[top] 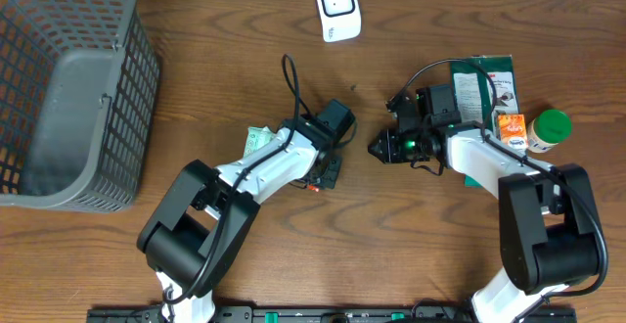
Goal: Scan the item barcode
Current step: 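Lift the red stick with the left gripper toward the open right gripper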
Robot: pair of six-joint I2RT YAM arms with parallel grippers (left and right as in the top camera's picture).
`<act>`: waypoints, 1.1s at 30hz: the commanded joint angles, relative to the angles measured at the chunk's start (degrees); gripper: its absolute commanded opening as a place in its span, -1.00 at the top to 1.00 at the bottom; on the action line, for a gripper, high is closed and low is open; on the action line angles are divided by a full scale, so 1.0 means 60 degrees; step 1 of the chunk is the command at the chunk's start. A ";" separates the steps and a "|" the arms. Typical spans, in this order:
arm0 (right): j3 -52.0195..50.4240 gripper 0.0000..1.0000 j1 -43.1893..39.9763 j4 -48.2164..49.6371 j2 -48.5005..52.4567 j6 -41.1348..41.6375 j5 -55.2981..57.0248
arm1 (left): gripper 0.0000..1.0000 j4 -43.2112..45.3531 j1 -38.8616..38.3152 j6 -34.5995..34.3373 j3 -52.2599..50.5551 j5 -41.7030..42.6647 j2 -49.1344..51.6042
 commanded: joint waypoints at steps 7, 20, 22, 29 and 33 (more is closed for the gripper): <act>-0.0058 0.29 -0.0681 0.0000 0.0058 -0.0011 -0.3144 | 0.85 -0.0135 -0.0091 0.0047 -0.0073 0.0055 -0.0084; -0.0076 0.25 -0.1315 -0.0623 0.0062 -0.0015 -0.6462 | 0.85 -0.0153 -0.0047 -0.0142 0.0044 0.0521 -0.2554; -0.0076 0.24 -0.1271 -0.0597 0.0062 -0.0018 -0.7235 | 0.86 -0.0146 -0.0047 -0.0171 0.0044 0.0732 -0.2863; -0.0076 0.23 -0.0907 -0.0273 0.0062 0.0321 -0.8608 | 0.85 0.0095 0.0055 -0.0178 0.0055 0.1727 -0.3453; -0.0073 0.27 -0.0783 0.0776 0.0062 0.1038 -0.9322 | 0.85 0.0055 0.0342 -0.0488 0.0055 0.2324 -0.3501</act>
